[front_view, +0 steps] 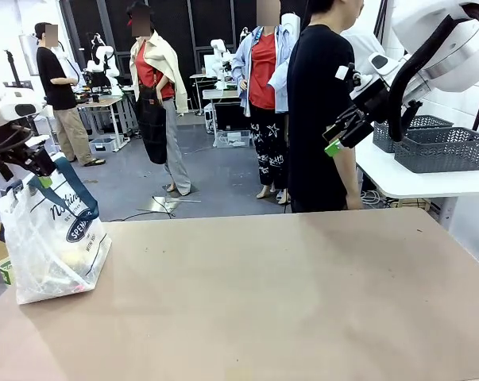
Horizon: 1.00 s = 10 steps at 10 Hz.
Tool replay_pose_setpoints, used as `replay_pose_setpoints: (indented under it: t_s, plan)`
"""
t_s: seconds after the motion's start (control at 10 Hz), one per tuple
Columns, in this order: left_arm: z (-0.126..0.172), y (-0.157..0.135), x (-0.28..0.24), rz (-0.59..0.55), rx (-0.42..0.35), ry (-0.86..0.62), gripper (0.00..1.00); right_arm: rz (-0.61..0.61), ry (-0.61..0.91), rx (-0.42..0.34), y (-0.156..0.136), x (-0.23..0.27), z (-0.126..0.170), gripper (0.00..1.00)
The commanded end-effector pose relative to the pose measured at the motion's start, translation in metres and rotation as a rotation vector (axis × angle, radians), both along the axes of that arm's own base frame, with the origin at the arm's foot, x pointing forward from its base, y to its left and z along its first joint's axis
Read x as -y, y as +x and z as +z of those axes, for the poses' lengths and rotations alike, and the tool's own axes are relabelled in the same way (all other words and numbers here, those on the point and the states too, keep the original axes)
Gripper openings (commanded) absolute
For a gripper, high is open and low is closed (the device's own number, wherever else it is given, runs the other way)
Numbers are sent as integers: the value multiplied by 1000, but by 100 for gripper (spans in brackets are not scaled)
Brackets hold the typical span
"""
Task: Transfer purchased items from the store into the shopping bag.
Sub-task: Move the Reusable shopping bag to the right side of the table.
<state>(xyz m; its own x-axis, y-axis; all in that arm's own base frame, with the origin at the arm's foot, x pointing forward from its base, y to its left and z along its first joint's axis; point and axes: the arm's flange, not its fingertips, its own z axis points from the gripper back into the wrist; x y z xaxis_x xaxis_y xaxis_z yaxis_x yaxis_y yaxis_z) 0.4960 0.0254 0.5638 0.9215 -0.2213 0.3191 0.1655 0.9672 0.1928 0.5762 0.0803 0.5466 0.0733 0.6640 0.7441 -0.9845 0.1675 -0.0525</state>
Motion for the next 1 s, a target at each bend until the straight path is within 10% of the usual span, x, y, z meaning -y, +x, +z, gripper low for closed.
replay_pose_setpoints:
  t_s: [0.0,0.7,0.9]
  plan:
    - [-1,-3,2,0,13,8,100,-6,-4,-1,-5,-1,-4,100]
    - [0,0,0,-1,-1,1,100,-6,-4,-1,-5,-1,-4,100]
    - [14,5,19,-339,19,-37,100,-6,-4,-1,-5,-1,-4,100]
